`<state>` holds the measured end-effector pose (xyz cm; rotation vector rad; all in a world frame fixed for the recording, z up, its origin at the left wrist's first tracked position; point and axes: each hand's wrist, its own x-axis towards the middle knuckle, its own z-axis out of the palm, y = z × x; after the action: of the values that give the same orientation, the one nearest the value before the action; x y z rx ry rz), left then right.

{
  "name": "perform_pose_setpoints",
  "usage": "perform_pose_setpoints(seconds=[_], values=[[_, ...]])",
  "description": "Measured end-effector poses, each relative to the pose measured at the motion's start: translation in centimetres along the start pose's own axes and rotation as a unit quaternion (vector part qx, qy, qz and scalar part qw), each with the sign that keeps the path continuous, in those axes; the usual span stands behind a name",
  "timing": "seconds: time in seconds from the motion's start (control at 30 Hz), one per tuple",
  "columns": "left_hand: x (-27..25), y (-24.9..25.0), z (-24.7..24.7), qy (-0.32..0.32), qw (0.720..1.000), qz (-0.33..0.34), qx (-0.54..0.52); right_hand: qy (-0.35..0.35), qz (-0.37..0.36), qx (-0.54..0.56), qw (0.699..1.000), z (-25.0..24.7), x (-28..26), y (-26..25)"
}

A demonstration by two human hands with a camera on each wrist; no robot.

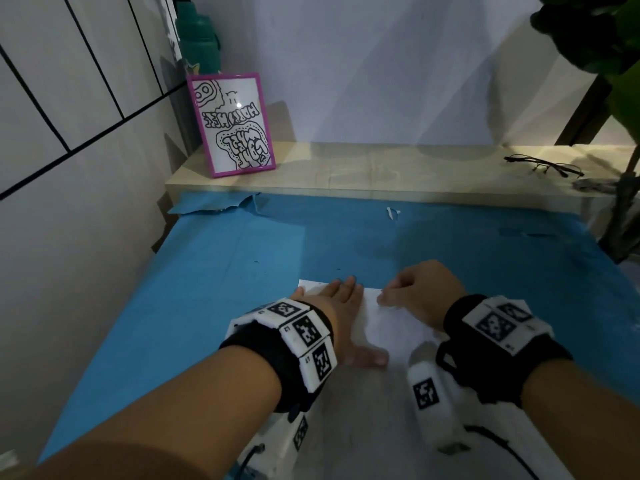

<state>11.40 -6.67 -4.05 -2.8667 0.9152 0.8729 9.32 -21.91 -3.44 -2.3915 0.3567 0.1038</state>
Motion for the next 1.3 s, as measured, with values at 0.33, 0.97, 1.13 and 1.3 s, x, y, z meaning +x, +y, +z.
perform_pose_setpoints(seconds=[0.33, 0.97, 1.13, 1.3], values=[[0.4, 0.1, 0.1, -0.004, 1.0, -0.008, 0.011, -0.075, -0.052, -0.054, 0.994, 0.8, -1.0, -1.2], [0.2, 0.0, 0.0, 0.005, 1.0, 0.004, 0.004, -0.066, -0.02, -0.002, 0.998, -0.6, -1.0, 0.2], [0.2, 0.0, 0.0, 0.005, 1.0, 0.004, 0.004, -0.1, -0.04, -0.014, 0.994, -0.5, -1.3, 0.7], [0.1, 0.0, 0.1, 0.011, 1.0, 0.004, 0.006, -0.094, -0.065, -0.031, 0.993, 0.1, -1.6, 0.6]])
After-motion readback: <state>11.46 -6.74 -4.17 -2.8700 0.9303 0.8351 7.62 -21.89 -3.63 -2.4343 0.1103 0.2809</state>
